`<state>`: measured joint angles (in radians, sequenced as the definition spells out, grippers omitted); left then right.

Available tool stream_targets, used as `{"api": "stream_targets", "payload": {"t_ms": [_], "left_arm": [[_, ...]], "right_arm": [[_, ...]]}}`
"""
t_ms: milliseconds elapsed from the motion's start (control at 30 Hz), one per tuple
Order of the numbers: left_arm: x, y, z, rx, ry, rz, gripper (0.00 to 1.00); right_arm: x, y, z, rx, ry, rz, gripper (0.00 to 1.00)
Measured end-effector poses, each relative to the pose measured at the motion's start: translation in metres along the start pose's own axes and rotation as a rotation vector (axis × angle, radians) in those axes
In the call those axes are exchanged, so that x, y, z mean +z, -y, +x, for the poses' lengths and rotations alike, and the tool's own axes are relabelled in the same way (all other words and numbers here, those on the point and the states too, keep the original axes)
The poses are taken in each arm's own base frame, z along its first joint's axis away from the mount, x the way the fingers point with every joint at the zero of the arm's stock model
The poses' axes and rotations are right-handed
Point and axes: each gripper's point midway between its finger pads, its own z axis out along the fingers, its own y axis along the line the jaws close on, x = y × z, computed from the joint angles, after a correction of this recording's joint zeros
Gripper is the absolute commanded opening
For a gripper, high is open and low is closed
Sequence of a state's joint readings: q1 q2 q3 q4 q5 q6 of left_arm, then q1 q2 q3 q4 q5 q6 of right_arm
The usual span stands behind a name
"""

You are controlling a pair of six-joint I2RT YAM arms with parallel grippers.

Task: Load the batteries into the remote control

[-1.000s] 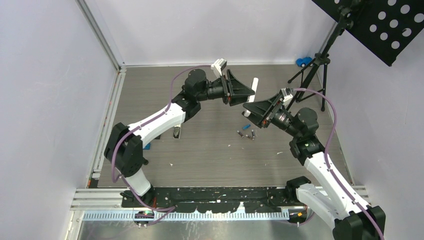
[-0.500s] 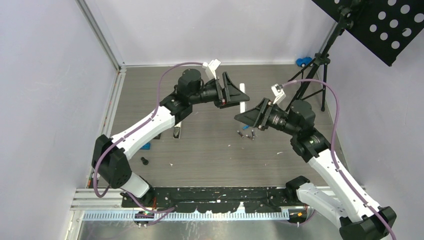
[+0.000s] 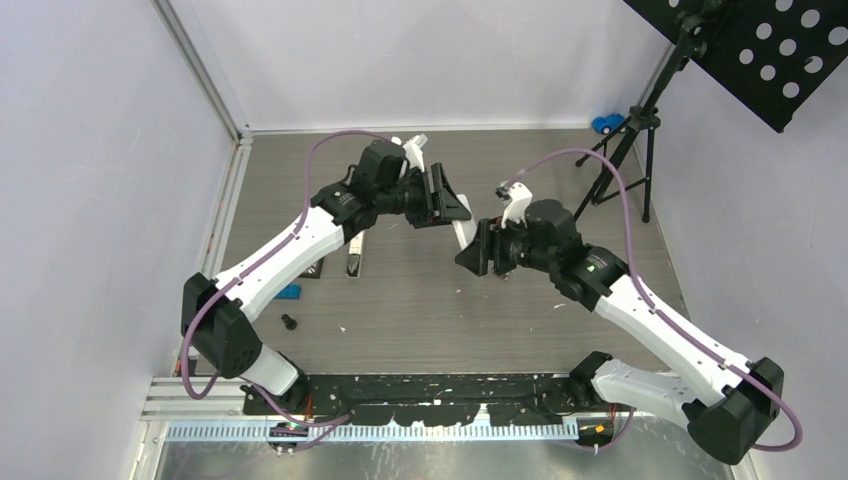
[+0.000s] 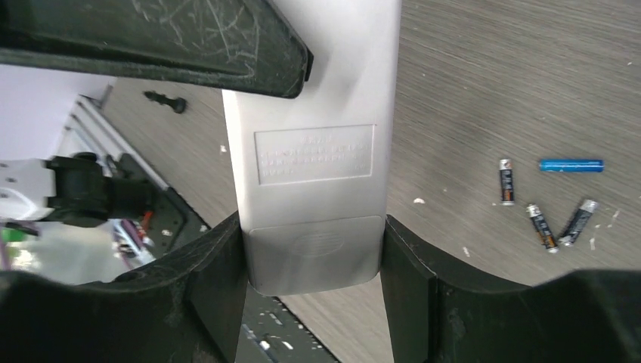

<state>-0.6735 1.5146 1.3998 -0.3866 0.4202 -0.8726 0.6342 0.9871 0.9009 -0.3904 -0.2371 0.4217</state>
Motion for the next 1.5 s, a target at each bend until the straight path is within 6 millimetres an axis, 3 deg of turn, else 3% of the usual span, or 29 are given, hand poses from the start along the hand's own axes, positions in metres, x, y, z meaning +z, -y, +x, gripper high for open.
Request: {"api": "stream_targets", "payload": {"t_ms": [67,133,200,333,400,467,567,633,733,967,1200,1433,1500], "left_arm": [[-0.001,-0.005,-0.001,-0.012,-0.001,-0.017,0.44],[-0.002,-0.009,-0.002,-0.021,0.0,-0.029,0.25],[-0.002,-0.012,-0.003,-0.033,-0.002,-0.035,0.16],[0.0,-0.019,-0.005,-0.063,-0.012,-0.045,0.16],[0.0,-0.02,-0.005,-0.076,-0.02,-0.039,0.11],[-0.001,-0.019,-0.006,-0.081,-0.024,-0.032,0.0],[-0.002,-0.021,-0.007,-0.088,-0.027,-0.02,0.0],[-0.002,-0.023,-0.007,-0.089,-0.035,-0.003,0.0],[-0.004,-0.03,-0.008,-0.092,-0.047,0.022,0.0],[-0.025,-0.048,-0.037,-0.087,0.053,0.058,0.0],[-0.061,-0.008,-0.063,-0.044,0.191,0.216,0.0],[-0.076,0.022,-0.072,-0.075,0.237,0.342,0.0],[-0.079,0.027,-0.072,-0.091,0.235,0.372,0.0]], "right_arm": [[0.007,0.002,0.004,-0.04,-0.016,0.025,0.21],[0.015,0.004,0.007,-0.084,-0.032,0.047,0.21],[0.021,0.006,0.01,-0.117,-0.045,0.063,0.21],[0.024,0.01,0.008,-0.155,-0.037,0.08,0.22],[0.024,0.011,0.008,-0.162,-0.034,0.084,0.25],[0.024,0.01,0.006,-0.166,-0.028,0.083,0.4],[0.025,0.011,0.005,-0.167,-0.021,0.089,0.74],[0.025,0.01,0.004,-0.157,-0.018,0.088,0.84],[0.024,0.005,-0.001,-0.12,0.008,0.078,0.92],[0.007,-0.022,-0.024,0.163,0.18,-0.025,0.96],[-0.007,-0.035,-0.054,0.536,0.383,-0.146,0.96],[-0.003,-0.044,-0.081,0.693,0.457,-0.214,0.83],[-0.002,-0.05,-0.09,0.706,0.474,-0.255,0.75]]}}
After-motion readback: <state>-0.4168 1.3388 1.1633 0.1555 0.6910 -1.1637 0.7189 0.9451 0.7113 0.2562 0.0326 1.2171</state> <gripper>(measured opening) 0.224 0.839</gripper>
